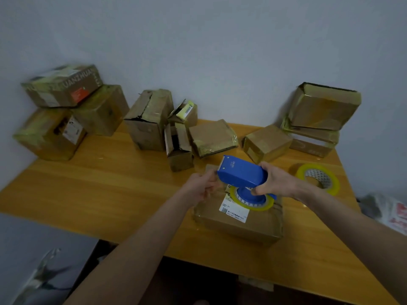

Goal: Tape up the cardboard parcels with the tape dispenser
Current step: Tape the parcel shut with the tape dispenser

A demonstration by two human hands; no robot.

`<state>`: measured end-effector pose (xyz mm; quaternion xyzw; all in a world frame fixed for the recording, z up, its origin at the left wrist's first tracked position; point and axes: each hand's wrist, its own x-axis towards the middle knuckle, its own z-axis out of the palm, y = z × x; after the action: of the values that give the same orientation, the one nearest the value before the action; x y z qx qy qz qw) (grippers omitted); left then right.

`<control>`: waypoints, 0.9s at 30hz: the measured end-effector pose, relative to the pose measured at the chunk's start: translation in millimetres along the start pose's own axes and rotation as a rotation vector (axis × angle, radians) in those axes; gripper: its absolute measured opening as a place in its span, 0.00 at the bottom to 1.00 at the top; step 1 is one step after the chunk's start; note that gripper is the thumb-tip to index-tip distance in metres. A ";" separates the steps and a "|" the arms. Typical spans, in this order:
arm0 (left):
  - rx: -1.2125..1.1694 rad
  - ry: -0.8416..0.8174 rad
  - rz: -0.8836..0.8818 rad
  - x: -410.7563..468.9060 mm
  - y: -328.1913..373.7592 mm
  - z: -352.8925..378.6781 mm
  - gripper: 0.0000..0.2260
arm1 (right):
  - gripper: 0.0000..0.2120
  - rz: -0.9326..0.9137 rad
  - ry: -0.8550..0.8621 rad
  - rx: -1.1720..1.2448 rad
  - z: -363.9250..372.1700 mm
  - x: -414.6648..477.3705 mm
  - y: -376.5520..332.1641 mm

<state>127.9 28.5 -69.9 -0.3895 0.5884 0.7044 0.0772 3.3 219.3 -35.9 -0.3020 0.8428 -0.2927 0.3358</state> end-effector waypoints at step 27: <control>0.188 0.469 0.216 25.2 -27.5 -67.4 0.09 | 0.32 -0.139 -0.104 -0.290 -12.0 9.1 -14.7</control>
<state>157.1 -32.1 -107.4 -0.4679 0.6912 0.5414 -0.1011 -6.4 206.8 -22.0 -0.4195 0.8348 -0.1745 0.3109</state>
